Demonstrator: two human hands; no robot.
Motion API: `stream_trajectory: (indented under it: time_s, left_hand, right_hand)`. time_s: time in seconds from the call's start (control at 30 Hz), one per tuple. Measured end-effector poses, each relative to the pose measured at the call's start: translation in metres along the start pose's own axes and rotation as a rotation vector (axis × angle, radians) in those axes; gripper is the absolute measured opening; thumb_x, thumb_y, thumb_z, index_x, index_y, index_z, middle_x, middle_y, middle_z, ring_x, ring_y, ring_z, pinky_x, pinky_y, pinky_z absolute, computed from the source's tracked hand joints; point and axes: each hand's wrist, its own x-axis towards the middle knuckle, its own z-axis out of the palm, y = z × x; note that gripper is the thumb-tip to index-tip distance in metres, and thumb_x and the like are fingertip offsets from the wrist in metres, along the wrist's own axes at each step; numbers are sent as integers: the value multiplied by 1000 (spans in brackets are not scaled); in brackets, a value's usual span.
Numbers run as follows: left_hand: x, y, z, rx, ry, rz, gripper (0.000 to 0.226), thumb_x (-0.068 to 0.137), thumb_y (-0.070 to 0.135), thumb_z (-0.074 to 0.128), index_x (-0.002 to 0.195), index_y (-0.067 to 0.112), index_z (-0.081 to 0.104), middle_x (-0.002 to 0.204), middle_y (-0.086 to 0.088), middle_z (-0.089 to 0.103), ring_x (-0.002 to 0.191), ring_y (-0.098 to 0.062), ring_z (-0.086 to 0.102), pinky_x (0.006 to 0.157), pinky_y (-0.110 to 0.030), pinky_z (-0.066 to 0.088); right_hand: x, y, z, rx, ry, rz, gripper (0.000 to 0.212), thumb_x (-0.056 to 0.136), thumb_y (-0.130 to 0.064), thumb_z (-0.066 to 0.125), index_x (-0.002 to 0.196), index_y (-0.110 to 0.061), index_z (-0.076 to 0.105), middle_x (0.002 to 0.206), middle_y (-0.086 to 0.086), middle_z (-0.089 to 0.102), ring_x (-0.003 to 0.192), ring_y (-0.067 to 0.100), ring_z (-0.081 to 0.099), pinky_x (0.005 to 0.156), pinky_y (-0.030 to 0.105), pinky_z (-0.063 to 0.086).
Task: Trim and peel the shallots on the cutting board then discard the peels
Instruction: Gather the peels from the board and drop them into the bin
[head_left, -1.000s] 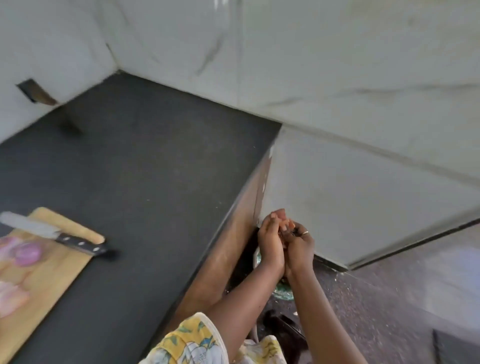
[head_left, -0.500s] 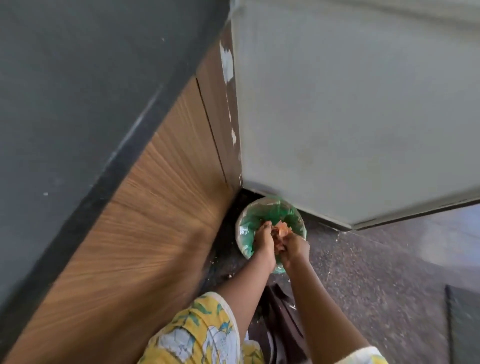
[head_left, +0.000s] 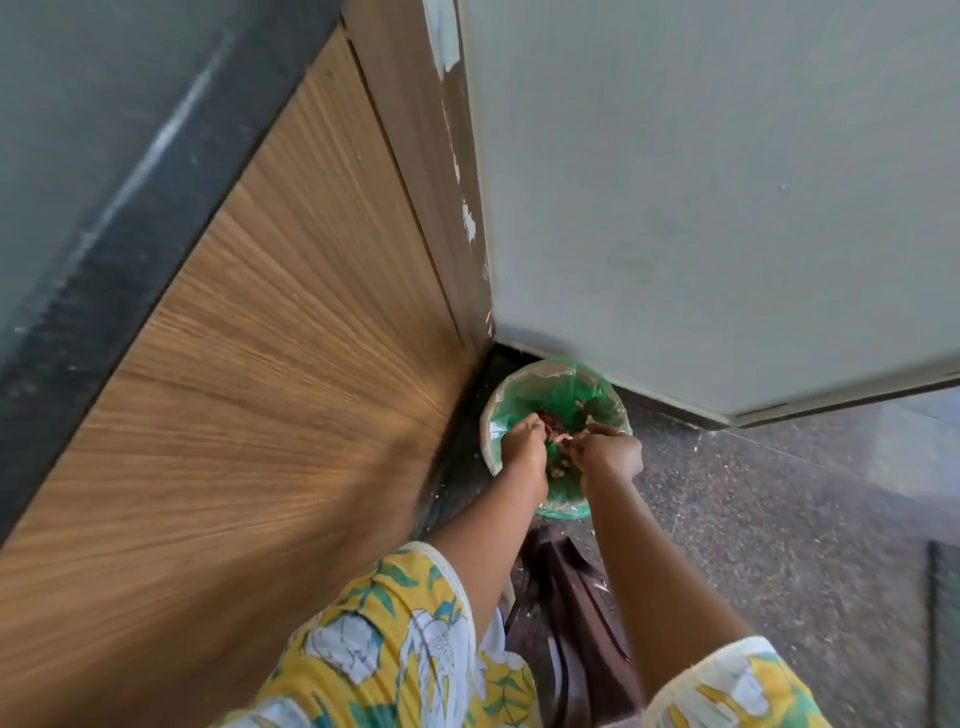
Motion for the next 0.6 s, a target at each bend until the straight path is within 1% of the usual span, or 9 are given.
stream_trajectory:
  time_s: [0.07, 0.17, 0.23, 0.3, 0.33, 0.4, 0.47, 0.53, 0.6]
  left_hand:
    - [-9, 3, -1, 19, 21, 63, 33, 89, -4, 52, 122, 2, 57, 115, -11, 63, 98, -18, 60, 97, -29, 46]
    - [-32, 16, -4, -15, 3, 106, 22, 83, -7, 60, 104, -2, 65, 84, -10, 67, 72, -16, 63, 77, -24, 55]
    - [-55, 28, -4, -14, 5, 129, 2, 80, 1, 68, 82, 2, 67, 71, -7, 66, 62, -14, 62, 59, -19, 54]
    - [-82, 43, -2, 27, 22, 183, 22, 79, 23, 72, 68, 6, 65, 61, -4, 65, 57, -15, 61, 50, -20, 49]
    - [-97, 52, 0, 51, 15, 208, 31, 80, 35, 70, 70, 7, 66, 61, -3, 65, 58, -16, 61, 52, -22, 49]
    - [-134, 70, 2, 125, -52, 200, 43, 85, 50, 59, 88, 8, 68, 72, -1, 65, 70, -18, 62, 68, -30, 52]
    - [-171, 87, 1, 181, -108, 198, 52, 89, 51, 50, 105, 4, 64, 79, -3, 61, 79, -19, 57, 79, -36, 49]
    - [-208, 104, -1, 248, -127, 291, 49, 92, 47, 46, 104, 3, 65, 92, -9, 65, 87, -22, 61, 82, -34, 48]
    - [-244, 123, -7, 306, -152, 441, 45, 95, 42, 42, 100, 4, 66, 104, -16, 68, 99, -27, 63, 90, -35, 49]
  right_hand:
    - [-6, -5, -3, 6, 30, -23, 15, 76, -5, 73, 66, -14, 66, 71, 9, 65, 77, 28, 69, 73, 42, 59]
    - [-30, -21, -9, -6, 45, -93, 10, 78, -19, 74, 84, -11, 74, 79, 8, 71, 71, 23, 68, 72, 36, 59]
    - [-54, -36, -17, -5, 32, -134, 17, 83, -14, 66, 98, -16, 73, 91, 4, 69, 78, 19, 61, 78, 27, 52]
    - [-81, -51, -27, 21, 41, -173, 22, 85, -11, 63, 104, -16, 72, 101, 8, 70, 82, 19, 56, 76, 26, 45]
    - [-95, -59, -32, 43, 44, -180, 20, 85, -14, 64, 103, -13, 73, 102, 10, 70, 81, 20, 56, 75, 26, 44]
    - [-126, -75, -39, 71, 39, -199, 20, 84, -23, 67, 99, -11, 73, 97, 11, 69, 82, 25, 60, 76, 28, 45]
    - [-159, -88, -43, 93, 28, -249, 15, 84, -25, 66, 93, -15, 73, 97, 10, 71, 91, 28, 64, 87, 34, 50]
    - [-190, -100, -46, 112, 18, -348, 14, 86, -22, 61, 93, -17, 72, 102, 14, 71, 100, 31, 64, 93, 42, 49]
    - [-229, -115, -49, 99, -84, -450, 15, 92, -21, 56, 96, -13, 68, 100, 15, 69, 102, 34, 62, 89, 41, 48]
